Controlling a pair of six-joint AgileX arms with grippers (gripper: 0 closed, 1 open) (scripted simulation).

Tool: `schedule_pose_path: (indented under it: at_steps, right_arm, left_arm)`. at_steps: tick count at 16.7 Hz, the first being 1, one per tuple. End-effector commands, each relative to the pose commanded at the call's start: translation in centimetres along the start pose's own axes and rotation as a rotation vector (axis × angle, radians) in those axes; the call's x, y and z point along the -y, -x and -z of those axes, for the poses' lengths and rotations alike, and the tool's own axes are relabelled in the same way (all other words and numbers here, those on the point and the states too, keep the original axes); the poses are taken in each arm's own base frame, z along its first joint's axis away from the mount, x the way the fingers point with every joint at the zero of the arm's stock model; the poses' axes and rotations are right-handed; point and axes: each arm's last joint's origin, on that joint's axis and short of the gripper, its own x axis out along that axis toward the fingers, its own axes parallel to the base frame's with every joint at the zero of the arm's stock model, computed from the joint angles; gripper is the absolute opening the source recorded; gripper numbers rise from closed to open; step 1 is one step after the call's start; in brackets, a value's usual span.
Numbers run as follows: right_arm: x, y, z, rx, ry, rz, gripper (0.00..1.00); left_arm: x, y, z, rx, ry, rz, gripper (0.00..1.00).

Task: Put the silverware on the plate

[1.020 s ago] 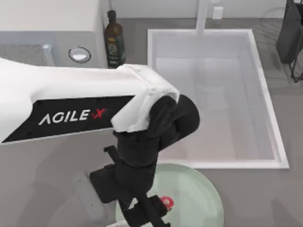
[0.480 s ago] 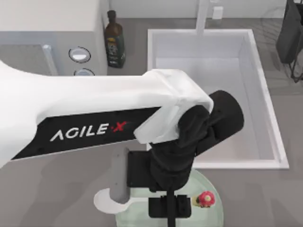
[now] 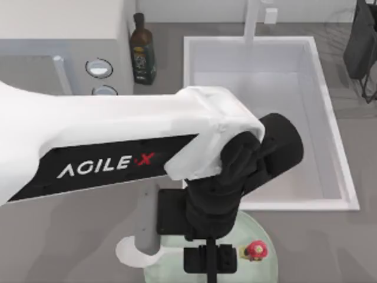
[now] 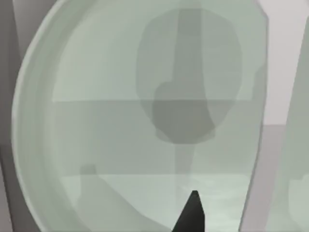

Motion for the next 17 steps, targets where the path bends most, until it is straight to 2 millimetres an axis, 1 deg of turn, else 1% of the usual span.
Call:
schedule_pose_path:
  at_steps: [10, 13, 17]
  right_arm:
    - [0.0, 0.0, 0.0, 0.000, 0.000, 0.000, 1.00]
    - [0.0, 0.0, 0.0, 0.000, 0.000, 0.000, 1.00]
    - [0.0, 0.0, 0.0, 0.000, 0.000, 0.000, 1.00]
  left_arm:
    - [-3.2, 2.2, -0.7, -0.048, -0.119, -0.021, 0.00]
    - [-3.5, 2.5, -0.6, -0.068, -0.124, -0.014, 0.00]
    - [-3.0, 2.1, -0.2, -0.087, -0.105, 0.008, 0.00]
